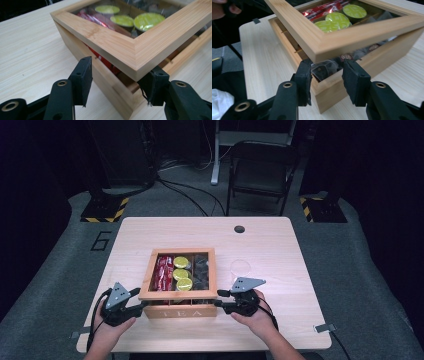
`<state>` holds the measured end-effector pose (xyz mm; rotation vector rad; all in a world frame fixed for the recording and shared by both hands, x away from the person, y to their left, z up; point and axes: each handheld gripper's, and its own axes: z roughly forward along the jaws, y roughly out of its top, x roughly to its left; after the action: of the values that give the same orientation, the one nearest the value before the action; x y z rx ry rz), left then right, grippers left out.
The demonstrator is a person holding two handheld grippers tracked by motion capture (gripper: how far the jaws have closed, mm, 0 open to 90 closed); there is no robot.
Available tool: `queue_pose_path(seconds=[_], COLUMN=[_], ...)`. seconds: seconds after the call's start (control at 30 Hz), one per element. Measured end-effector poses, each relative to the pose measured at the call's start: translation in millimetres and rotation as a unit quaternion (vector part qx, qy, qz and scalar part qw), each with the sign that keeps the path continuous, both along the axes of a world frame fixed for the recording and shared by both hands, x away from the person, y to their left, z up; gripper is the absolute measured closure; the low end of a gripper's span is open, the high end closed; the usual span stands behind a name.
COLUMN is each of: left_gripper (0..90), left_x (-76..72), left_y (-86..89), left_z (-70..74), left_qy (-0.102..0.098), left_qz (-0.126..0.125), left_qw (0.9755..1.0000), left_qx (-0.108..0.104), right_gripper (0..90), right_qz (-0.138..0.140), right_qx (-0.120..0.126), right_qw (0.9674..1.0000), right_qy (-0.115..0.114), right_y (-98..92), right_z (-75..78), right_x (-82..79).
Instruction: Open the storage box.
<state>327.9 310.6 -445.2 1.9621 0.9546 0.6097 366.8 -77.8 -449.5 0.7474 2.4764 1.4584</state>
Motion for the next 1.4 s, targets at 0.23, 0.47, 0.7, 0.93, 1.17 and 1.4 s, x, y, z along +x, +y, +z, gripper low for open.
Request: queue_pose_path(seconds=[0.23, 0.47, 0.7, 0.93, 1.17, 1.4], left_gripper=[45.7, 45.5, 45.5, 46.9, 47.0, 49.9], left_x=[17.4, 32.7, 53.1, 67.2, 71.7, 78.4], left_y=[0.8, -3.0, -9.8, -15.8, -10.5, -2.3], left_z=[33.6, 56.0, 64.8, 68.4, 65.4, 62.3], left_qy=[-0.002, -0.014, -0.008, 0.003, -0.036, -0.058], left_qz=[0.005, 0.020, 0.052, 0.069, 0.061, 0.053], left_qw=[0.9995, 0.9992, 0.9979, 0.9974, 0.9963, 0.9933], left_qx=[-0.030, -0.032, -0.037, -0.022, -0.050, -0.085], right_gripper=[54.0, 54.0, 53.8, 53.6, 53.7, 53.0], right_qz=[-0.003, -0.020, -0.021, -0.031, -0.049, -0.066], right_qx=[0.009, 0.028, 0.024, 0.022, 0.022, 0.005], right_qw=[1.0000, 0.9994, 0.9994, 0.9990, 0.9981, 0.9973], right_qy=[-0.004, 0.011, 0.014, 0.023, 0.029, 0.031], right_y=[-4.0, -11.7, -12.6, -14.8, -20.3, -24.6], right_z=[3.0, 4.4, 2.5, -1.1, -6.6, -12.2], right_x=[-0.8, 0.8, 1.7, 5.2, 9.7, 12.1])
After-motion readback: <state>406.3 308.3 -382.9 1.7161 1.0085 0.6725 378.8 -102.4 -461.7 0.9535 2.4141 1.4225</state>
